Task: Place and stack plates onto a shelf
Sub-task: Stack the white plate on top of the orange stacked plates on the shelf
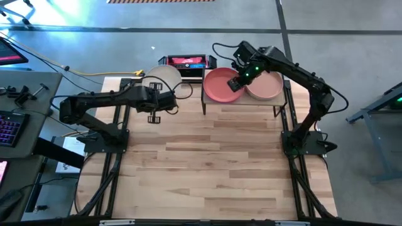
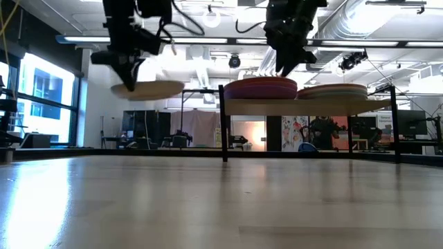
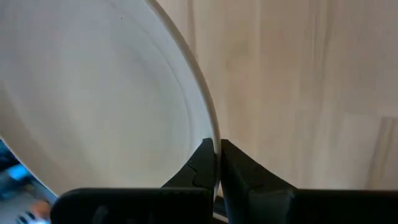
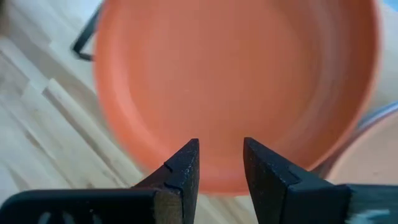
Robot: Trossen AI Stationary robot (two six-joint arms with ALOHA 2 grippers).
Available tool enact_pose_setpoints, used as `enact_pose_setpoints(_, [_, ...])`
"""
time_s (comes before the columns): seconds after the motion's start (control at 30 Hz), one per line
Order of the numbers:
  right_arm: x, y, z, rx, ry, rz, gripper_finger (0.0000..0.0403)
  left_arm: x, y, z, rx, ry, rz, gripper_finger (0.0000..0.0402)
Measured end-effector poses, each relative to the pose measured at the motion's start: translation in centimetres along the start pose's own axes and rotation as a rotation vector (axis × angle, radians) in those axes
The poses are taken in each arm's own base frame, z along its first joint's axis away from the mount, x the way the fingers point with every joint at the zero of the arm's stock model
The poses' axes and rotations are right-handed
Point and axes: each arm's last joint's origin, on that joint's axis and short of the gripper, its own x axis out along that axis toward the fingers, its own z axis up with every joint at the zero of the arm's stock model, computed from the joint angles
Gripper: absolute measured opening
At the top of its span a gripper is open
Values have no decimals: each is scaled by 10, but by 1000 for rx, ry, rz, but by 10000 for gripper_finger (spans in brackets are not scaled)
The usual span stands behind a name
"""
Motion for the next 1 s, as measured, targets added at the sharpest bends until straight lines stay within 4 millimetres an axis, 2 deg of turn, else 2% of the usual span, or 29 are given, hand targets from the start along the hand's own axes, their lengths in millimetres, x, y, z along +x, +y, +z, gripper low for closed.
enact_pose_setpoints(0.2, [0, 20, -6, -6, -4, 27, 103, -15, 3, 6, 142, -42, 57, 0])
enact_pose_setpoints(0.43, [2, 42, -7, 3, -57, 77, 103, -23, -3, 10, 378, -52, 97, 0])
enact_pose_setpoints(0.73, [3, 66, -4, 56, -161, 133, 103, -35, -20, 16, 562, -72, 154, 0])
enact_pose_setpoints(1.0, [4, 84, -9, 98, -184, 150, 103, -50, -41, 20, 652, -121, 195, 0])
